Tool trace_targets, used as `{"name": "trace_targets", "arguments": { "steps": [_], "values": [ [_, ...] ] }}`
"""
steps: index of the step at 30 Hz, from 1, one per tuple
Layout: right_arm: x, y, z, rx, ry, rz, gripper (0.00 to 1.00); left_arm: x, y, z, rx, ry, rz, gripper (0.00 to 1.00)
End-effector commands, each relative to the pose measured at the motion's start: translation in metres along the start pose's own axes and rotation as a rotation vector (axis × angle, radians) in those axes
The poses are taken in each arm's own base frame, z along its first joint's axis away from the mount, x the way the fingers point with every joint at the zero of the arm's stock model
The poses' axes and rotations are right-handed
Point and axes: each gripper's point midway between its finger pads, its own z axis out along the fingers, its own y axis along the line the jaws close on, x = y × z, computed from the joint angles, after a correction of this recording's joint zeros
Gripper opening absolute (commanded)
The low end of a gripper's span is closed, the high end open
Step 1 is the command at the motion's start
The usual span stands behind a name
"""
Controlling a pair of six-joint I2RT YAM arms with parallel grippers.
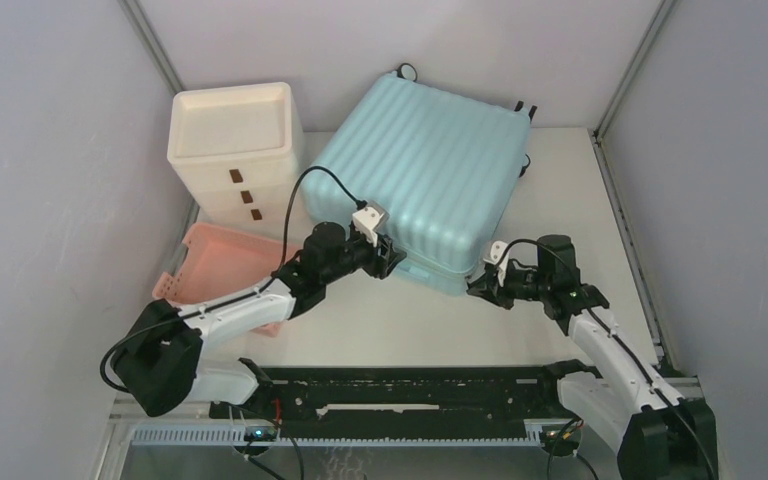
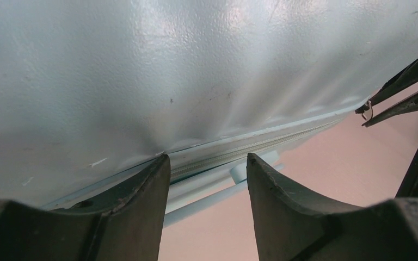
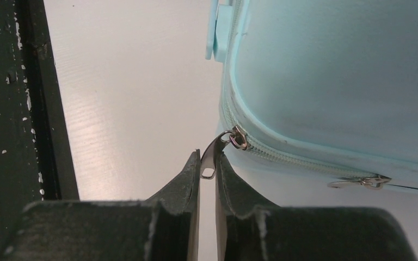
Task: Open, take out, and arrange the luggage
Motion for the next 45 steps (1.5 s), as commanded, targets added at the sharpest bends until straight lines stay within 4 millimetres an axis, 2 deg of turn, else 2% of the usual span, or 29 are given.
{"name": "trace_targets", "arguments": {
  "steps": [1, 6, 18, 21, 26, 30, 35, 37, 39, 45],
  "values": [
    [-0.025, 0.038, 0.006, -0.164, -0.066, 0.033, 0.07, -0.040, -0.021, 0.018, 0.086, -0.107, 0.034, 0.59],
    [-0.032, 0.038, 0.018, -0.161, -0.065, 0.035, 0.07, -0.036, -0.024, 0.020, 0.098, -0.097, 0.035, 0.59],
    [-0.048, 0.057, 0.045, -0.184, -0.087, 0.080, 0.07, -0.032, -0.031, 0.020, 0.105, -0.094, 0.032, 0.59],
    [-0.057, 0.056, 0.053, -0.182, -0.110, 0.096, 0.07, -0.032, -0.031, 0.016, 0.098, -0.099, 0.026, 0.59],
    [-0.057, 0.054, 0.057, -0.177, -0.110, 0.096, 0.12, -0.028, -0.029, 0.003, 0.074, -0.111, 0.002, 0.60],
    [-0.044, 0.066, 0.045, -0.231, -0.034, 0.060, 0.33, -0.029, -0.030, -0.013, 0.057, -0.137, -0.030, 0.62],
    [-0.030, 0.075, 0.005, -0.266, 0.005, -0.015, 0.53, -0.031, -0.040, -0.033, 0.042, -0.155, -0.070, 0.64],
    [-0.023, 0.077, -0.016, -0.268, 0.009, -0.046, 0.62, -0.030, -0.050, -0.039, 0.047, -0.155, -0.073, 0.65],
    [-0.020, 0.072, -0.029, -0.218, 0.034, -0.021, 0.70, -0.027, -0.061, -0.042, 0.059, -0.149, -0.074, 0.65],
    [-0.028, 0.054, -0.053, -0.163, 0.072, 0.166, 0.72, -0.008, -0.089, -0.038, 0.101, -0.107, -0.126, 0.66]
  ]
}}
